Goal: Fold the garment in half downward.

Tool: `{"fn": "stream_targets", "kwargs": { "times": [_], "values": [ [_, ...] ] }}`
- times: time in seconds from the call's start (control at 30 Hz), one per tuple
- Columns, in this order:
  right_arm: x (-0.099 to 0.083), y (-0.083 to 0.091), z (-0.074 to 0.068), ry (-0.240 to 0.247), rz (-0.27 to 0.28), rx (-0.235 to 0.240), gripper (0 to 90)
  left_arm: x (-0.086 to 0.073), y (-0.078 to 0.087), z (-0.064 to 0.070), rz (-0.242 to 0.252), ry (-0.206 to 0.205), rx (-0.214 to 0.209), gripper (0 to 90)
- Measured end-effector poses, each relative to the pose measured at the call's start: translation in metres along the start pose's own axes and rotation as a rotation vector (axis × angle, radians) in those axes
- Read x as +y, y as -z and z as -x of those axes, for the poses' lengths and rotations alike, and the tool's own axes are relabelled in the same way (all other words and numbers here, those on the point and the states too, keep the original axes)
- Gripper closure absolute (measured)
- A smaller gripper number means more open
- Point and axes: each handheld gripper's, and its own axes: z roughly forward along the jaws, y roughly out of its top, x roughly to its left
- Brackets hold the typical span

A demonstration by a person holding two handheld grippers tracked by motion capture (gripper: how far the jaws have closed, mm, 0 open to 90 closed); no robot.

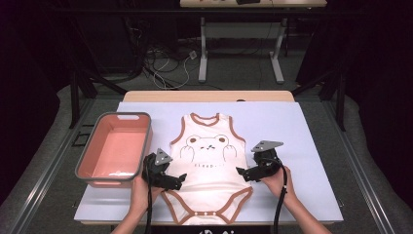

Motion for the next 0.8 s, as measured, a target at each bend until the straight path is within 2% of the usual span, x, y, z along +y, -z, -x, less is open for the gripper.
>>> {"fn": "stream_targets", "kwargs": {
  "times": [0.13,0.33,0.53,0.6,0.67,0.73,0.8],
  "values": [
    [0.004,-0.005,0.004,0.002,0.000,-0.001,0.0,0.004,-0.007,-0.004,-0.003,0.023,0.005,1.1],
    [0.007,-0.013,0.010,-0.001,-0.022,0.004,0.0,0.010,-0.015,-0.007,-0.020,0.018,0.031,0.0],
    [0.011,-0.018,0.016,-0.040,-0.024,0.017,0.0,0.016,-0.025,-0.010,-0.033,0.020,0.038,0.0],
    [0.013,-0.021,0.019,-0.046,-0.031,0.020,0.0,0.017,-0.029,-0.014,-0.023,0.034,0.028,0.0],
    [0.015,-0.024,0.021,-0.046,-0.039,0.016,0.1,0.019,-0.032,-0.019,-0.035,0.062,0.017,0.0],
    [0.017,-0.026,0.023,-0.055,-0.046,0.012,1.1,0.021,-0.036,-0.022,-0.038,0.072,0.027,0.0],
    [0.018,-0.029,0.025,-0.053,-0.049,0.013,2.7,0.023,-0.040,-0.024,-0.039,0.087,0.019,0.1]
  ]
}}
